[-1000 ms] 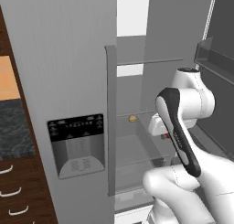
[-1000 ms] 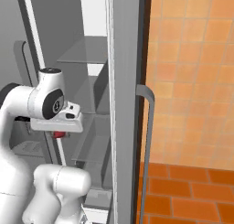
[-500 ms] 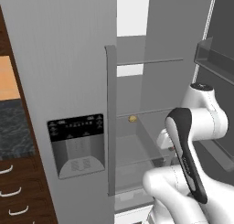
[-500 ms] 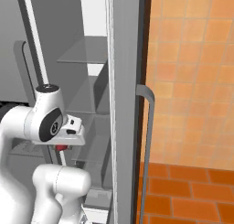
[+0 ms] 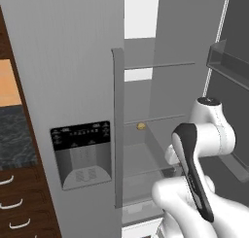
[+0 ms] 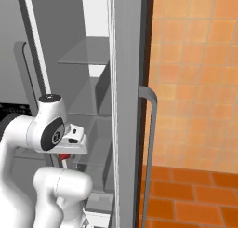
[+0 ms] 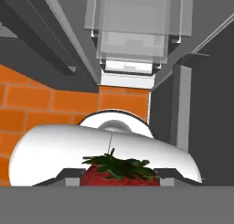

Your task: Take the strawberry from the fridge and place it on top of the pancake, located on the dining counter.

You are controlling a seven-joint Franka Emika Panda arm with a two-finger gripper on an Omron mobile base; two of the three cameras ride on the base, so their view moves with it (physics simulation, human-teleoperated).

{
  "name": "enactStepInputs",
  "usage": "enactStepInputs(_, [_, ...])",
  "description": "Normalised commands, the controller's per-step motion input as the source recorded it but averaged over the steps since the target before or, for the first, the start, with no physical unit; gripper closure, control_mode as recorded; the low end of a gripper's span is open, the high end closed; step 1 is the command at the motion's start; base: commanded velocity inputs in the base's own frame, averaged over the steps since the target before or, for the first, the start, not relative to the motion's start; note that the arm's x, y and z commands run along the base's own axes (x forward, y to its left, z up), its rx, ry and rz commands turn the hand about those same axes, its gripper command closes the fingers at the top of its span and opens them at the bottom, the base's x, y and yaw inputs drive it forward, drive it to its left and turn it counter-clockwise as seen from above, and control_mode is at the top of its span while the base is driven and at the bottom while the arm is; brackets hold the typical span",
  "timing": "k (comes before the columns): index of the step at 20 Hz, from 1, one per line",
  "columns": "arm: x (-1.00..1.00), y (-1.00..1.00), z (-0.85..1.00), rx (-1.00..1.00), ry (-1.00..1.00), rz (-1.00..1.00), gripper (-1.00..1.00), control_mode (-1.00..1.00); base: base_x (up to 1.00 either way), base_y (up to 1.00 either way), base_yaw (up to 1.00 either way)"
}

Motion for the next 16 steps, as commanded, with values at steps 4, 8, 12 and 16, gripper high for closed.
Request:
enactStepInputs(4, [0.0,0.0,-0.04,0.0,0.0,-0.24,1.0,-1.0,0.0,0.0,0.0])
enactStepInputs(8, [0.0,0.0,-0.05,0.02,0.0,-0.26,1.0,-1.0,0.0,0.0,0.0])
enactStepInputs(12, [0.0,0.0,0.0,0.0,0.0,-0.02,1.0,-1.0,0.0,0.0,0.0])
enactStepInputs(16, [0.0,0.0,0.0,0.0,0.0,0.0,1.0,-1.0,0.0,0.0,0.0])
